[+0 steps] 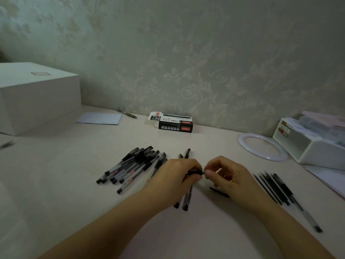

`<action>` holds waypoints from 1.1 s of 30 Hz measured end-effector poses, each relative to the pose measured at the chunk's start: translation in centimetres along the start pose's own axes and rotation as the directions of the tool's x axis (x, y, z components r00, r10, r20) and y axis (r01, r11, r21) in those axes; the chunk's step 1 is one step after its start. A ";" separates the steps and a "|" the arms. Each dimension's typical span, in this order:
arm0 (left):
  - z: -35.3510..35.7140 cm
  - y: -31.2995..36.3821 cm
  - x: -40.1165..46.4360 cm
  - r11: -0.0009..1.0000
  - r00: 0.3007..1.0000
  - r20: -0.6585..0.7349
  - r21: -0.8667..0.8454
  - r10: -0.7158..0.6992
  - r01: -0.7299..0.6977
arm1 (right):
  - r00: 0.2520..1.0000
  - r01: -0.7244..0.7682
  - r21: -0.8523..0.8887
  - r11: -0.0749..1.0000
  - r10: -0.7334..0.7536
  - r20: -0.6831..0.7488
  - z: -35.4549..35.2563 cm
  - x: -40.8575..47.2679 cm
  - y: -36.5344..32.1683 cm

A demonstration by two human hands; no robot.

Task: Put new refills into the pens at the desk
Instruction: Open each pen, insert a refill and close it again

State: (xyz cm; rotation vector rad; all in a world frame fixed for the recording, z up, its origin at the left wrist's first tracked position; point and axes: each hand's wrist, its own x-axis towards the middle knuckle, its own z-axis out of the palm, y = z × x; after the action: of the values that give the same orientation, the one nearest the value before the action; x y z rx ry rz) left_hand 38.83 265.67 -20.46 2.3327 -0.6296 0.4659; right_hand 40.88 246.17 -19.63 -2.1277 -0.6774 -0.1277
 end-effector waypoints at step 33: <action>-1.4 -2.1 0.0 0.990 0.997 -0.048 0.120 -0.065 0.071 | 0.990 -0.131 -0.077 0.988 0.126 -0.064 -0.7 -0.2 0.5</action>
State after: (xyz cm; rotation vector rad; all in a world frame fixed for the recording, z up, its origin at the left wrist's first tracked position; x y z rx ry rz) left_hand 39.73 268.02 -20.49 2.4430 -0.5118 0.5362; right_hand 41.03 245.30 -19.67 -2.2297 -0.5068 -0.1493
